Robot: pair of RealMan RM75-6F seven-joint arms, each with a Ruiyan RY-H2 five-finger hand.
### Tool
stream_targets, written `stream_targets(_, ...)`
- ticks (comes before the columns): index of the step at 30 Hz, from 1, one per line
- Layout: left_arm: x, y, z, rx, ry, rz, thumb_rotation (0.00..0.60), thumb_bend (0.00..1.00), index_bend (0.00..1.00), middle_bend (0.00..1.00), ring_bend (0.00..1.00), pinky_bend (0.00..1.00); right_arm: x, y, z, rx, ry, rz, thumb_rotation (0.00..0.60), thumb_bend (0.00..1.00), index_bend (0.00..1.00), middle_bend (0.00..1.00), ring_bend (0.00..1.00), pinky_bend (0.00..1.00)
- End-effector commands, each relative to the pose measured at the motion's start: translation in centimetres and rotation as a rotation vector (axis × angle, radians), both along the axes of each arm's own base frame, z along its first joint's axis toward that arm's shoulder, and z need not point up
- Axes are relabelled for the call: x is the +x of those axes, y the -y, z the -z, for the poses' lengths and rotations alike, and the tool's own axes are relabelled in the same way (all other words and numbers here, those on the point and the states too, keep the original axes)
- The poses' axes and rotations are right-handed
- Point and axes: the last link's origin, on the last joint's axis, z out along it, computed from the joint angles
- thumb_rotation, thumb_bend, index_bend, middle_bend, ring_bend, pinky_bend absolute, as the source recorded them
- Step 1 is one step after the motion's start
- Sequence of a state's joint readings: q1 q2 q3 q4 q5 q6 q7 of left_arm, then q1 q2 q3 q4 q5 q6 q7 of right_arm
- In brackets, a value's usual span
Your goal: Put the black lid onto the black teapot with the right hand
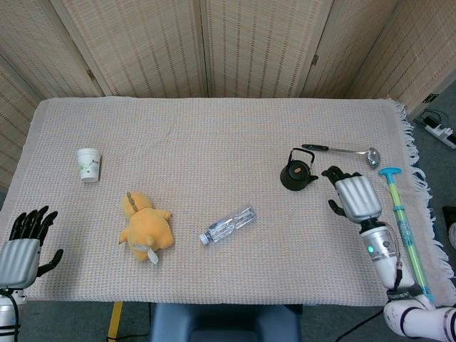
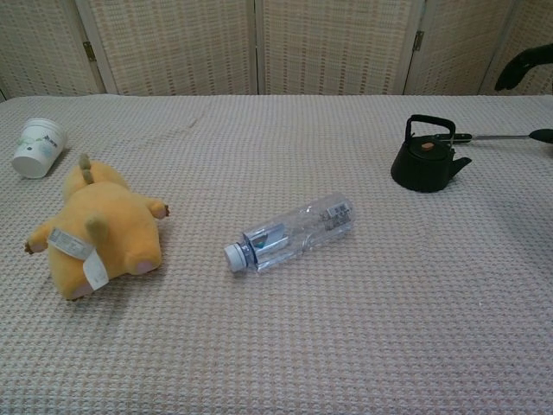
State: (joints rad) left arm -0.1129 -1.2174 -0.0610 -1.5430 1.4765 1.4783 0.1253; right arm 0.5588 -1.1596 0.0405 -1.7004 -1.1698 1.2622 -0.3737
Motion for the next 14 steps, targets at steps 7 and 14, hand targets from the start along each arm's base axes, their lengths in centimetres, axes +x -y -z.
stream_targets(7,0.5,-0.3,0.4,-0.008,-0.001,0.005,0.6,0.29,0.09,0.0,0.0,0.0,-4.5,-9.6,-4.1,-0.11,0.098,0.034,0.6,0.33,0.25,0.22,0.28,0.18)
stream_targets(14,1.3,-0.6,0.8,-0.008,0.01,0.025,0.6,0.29,0.09,0.0,0.0,0.0,-7.1,-13.5,-4.6,-0.136,0.142,0.103,0.6,0.33,0.25,0.22,0.28,0.18)
